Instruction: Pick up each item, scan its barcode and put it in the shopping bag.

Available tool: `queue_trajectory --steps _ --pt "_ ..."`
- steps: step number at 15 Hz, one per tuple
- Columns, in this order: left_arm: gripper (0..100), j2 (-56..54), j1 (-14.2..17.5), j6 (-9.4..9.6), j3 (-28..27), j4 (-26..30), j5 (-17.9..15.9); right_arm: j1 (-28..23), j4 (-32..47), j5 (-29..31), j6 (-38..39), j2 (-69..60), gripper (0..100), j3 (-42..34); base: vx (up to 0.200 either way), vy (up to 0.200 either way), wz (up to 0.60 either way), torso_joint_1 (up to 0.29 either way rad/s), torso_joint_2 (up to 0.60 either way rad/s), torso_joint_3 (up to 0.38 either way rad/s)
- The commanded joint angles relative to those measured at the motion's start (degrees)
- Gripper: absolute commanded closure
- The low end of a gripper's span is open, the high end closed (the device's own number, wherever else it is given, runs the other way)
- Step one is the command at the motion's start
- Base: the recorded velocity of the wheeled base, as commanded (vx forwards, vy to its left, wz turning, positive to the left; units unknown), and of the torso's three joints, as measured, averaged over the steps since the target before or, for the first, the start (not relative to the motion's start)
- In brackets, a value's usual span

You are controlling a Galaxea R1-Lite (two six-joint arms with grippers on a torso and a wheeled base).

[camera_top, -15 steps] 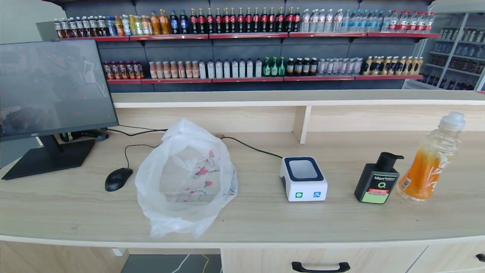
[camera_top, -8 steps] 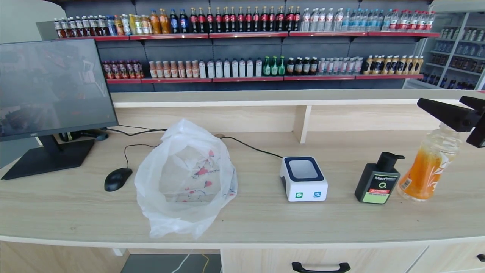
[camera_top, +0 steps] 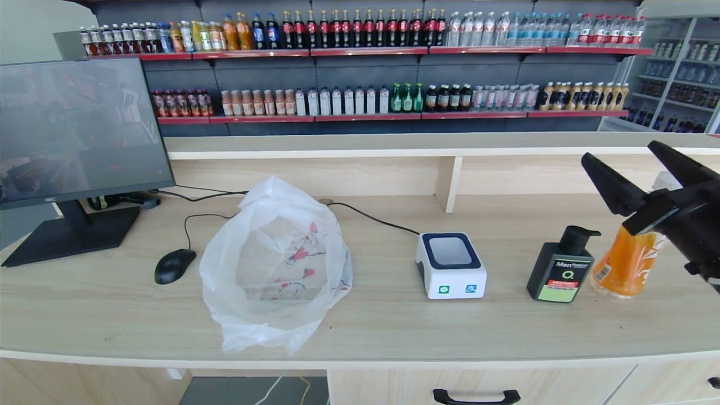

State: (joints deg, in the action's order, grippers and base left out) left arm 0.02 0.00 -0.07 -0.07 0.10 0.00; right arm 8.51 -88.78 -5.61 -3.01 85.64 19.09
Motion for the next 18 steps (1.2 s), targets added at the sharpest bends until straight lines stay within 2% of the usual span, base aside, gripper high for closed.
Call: queue_trajectory --steps 1,4,5,8,18 --pt "100 0.0 0.0 -0.01 0.0 0.0 0.0 1.3 -1.2 0.4 -1.0 2.6 0 -7.3 0.0 0.0 0.0 0.0 0.0 0.0" --pt "100 0.0 0.0 -0.01 0.0 0.0 0.0 1.6 -1.2 4.8 -0.7 2.4 0 -10.5 0.0 0.0 0.0 0.0 0.0 0.0" --pt "100 0.0 0.0 -0.01 0.0 0.0 0.0 1.8 -1.2 6.5 -0.6 2.2 0 -13.6 0.0 0.0 0.0 0.0 0.0 0.0" --pt "100 0.0 0.0 -0.01 0.0 0.0 0.0 3.0 -1.2 6.7 -0.5 -0.8 0 -19.1 0.0 0.0 0.0 0.0 0.0 0.0" --pt "100 0.0 0.0 -0.01 0.0 0.0 0.0 4.8 -1.2 6.6 4.2 4.8 0 -19.0 0.0 0.0 0.0 0.0 0.0 0.0"
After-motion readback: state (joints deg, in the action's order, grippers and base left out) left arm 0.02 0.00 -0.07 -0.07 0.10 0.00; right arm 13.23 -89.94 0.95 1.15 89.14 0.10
